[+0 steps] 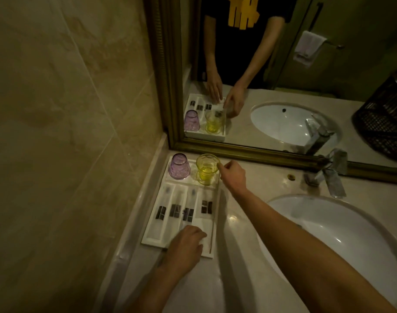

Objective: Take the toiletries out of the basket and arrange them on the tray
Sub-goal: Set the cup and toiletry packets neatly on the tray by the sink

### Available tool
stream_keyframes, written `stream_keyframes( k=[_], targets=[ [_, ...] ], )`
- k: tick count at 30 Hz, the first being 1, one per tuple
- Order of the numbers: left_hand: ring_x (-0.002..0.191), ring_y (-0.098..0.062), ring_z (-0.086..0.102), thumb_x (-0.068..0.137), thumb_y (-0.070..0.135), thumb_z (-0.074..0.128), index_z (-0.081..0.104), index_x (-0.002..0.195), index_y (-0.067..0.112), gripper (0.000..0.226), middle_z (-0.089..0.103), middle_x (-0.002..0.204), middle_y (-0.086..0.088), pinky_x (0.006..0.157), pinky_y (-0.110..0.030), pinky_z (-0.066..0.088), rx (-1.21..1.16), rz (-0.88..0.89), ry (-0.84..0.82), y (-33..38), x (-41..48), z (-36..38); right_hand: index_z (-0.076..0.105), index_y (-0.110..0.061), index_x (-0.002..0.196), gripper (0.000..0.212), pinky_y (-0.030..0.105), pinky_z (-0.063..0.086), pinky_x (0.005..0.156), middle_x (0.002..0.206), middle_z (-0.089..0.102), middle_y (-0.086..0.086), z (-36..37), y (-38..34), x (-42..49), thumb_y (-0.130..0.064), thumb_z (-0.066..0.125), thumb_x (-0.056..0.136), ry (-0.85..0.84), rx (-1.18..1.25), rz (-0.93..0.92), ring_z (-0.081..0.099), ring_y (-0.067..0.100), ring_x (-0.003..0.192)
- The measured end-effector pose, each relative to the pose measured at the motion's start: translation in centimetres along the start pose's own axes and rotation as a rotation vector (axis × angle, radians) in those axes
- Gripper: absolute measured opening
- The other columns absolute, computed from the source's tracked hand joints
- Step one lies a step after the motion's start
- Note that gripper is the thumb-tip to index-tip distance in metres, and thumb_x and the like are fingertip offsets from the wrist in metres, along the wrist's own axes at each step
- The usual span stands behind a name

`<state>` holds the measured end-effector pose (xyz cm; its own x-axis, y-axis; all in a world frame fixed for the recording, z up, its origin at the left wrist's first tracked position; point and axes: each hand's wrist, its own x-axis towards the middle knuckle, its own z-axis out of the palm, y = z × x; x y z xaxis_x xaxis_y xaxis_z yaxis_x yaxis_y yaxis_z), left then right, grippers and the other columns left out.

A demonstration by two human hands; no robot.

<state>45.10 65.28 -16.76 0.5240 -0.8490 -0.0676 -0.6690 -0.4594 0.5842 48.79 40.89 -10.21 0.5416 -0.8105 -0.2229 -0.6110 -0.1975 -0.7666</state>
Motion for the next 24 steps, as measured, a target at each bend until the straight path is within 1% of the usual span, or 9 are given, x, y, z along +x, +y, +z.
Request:
stream_keyframes(
  k=[3, 5, 7, 10, 13, 16, 19, 22, 24],
  targets=[
    [0.123, -0.016, 0.054, 0.095, 0.018, 0.059, 0.063, 0.128, 0.016, 0.033, 0.061, 0.131, -0.004, 0.109, -0.027, 0.04, -0.09, -0.078, 0.035, -0.1, 0.3, -1.2, 0.062, 0.004, 0.124, 0.052, 0.054, 0.057, 0.098, 0.121, 0.068, 0.025, 0.2, -1.5, 2.1, -0.04, 0.063, 0.097, -0.128, 0.002, 0.128, 0.07, 0.044, 0.109],
    [0.122, -0.015, 0.056, 0.095, 0.017, 0.06, 0.064, 0.127, 0.016, 0.032, 0.062, 0.13, -0.002, 0.106, -0.023, 0.041, -0.123, -0.126, 0.075, -0.1, 0.9, -2.3, 0.065, 0.008, 0.12, 0.039, 0.053, 0.06, 0.094, 0.118, 0.069, 0.027, 0.3, -1.6, 3.0, -0.024, 0.062, 0.098, -0.184, 0.017, 0.177, 0.074, 0.043, 0.102],
    [0.114, -0.014, 0.062, 0.093, 0.014, 0.062, 0.067, 0.122, 0.017, 0.029, 0.067, 0.122, -0.001, 0.099, -0.023, 0.046, -0.174, -0.177, 0.134, -0.1, 2.0, -3.7, 0.066, 0.01, 0.113, 0.028, 0.053, 0.062, 0.09, 0.115, 0.069, 0.029, 0.2, -1.5, 3.3, -0.012, 0.059, 0.097, -0.205, 0.057, 0.184, 0.075, 0.044, 0.097],
    [0.092, -0.016, 0.07, 0.091, 0.012, 0.064, 0.072, 0.11, 0.015, 0.022, 0.076, 0.1, -0.004, 0.082, -0.026, 0.054, -0.245, -0.273, 0.251, 0.0, 4.4, -5.9, 0.069, 0.013, 0.104, 0.027, 0.056, 0.061, 0.088, 0.106, 0.072, 0.031, -0.5, -1.3, 2.8, -0.012, 0.061, 0.097, -0.18, 0.009, 0.072, 0.075, 0.043, 0.093],
    [0.084, -0.02, 0.07, 0.091, 0.02, 0.065, 0.071, 0.11, 0.014, 0.021, 0.076, 0.094, -0.009, 0.075, -0.031, 0.056, -0.373, -0.417, 0.335, 0.4, 7.4, -7.7, 0.071, 0.011, 0.094, 0.026, 0.059, 0.059, 0.087, 0.094, 0.075, 0.029, -2.3, -0.9, 1.7, -0.014, 0.064, 0.094, -0.171, -0.077, -0.06, 0.075, 0.041, 0.091],
    [0.085, -0.03, 0.072, 0.093, 0.037, 0.063, 0.067, 0.115, 0.014, 0.032, 0.076, 0.094, -0.014, 0.076, -0.041, 0.058, -0.545, -0.51, 0.298, 1.8, 10.7, -8.2, 0.071, 0.006, 0.091, 0.024, 0.056, 0.061, 0.084, 0.088, 0.077, 0.023, -4.2, -0.3, -0.2, -0.017, 0.066, 0.093, -0.185, -0.118, -0.149, 0.076, 0.037, 0.086],
    [0.061, -0.026, 0.069, 0.093, 0.048, 0.059, 0.066, 0.111, 0.016, 0.038, 0.075, 0.077, -0.012, 0.056, -0.031, 0.051, -0.669, -0.571, 0.262, 3.4, 12.8, -7.8, 0.071, 0.003, 0.086, 0.023, 0.054, 0.062, 0.079, 0.082, 0.076, 0.021, -5.4, 0.3, -2.0, -0.019, 0.067, 0.09, -0.196, -0.149, -0.21, 0.076, 0.035, 0.079],
    [0.056, -0.021, 0.069, 0.094, 0.04, 0.06, 0.066, 0.114, 0.016, 0.033, 0.075, 0.076, -0.011, 0.041, -0.021, 0.044, -0.616, -0.535, 0.223, 4.7, 13.2, -6.9, 0.07, 0.0, 0.085, 0.022, 0.053, 0.063, 0.079, 0.083, 0.076, 0.019, -6.2, 0.8, -3.1, -0.021, 0.067, 0.09, -0.193, -0.149, -0.196, 0.076, 0.033, 0.08],
    [0.061, -0.023, 0.07, 0.095, 0.028, 0.059, 0.068, 0.117, 0.014, 0.028, 0.075, 0.078, -0.012, 0.041, -0.02, 0.043, -0.581, -0.519, 0.207, 5.2, 13.2, -6.5, 0.07, -0.001, 0.083, 0.022, 0.054, 0.063, 0.078, 0.081, 0.076, 0.017, -6.8, 1.3, -3.4, -0.021, 0.066, 0.09, -0.18, -0.134, -0.187, 0.075, 0.031, 0.079]
  ],
)
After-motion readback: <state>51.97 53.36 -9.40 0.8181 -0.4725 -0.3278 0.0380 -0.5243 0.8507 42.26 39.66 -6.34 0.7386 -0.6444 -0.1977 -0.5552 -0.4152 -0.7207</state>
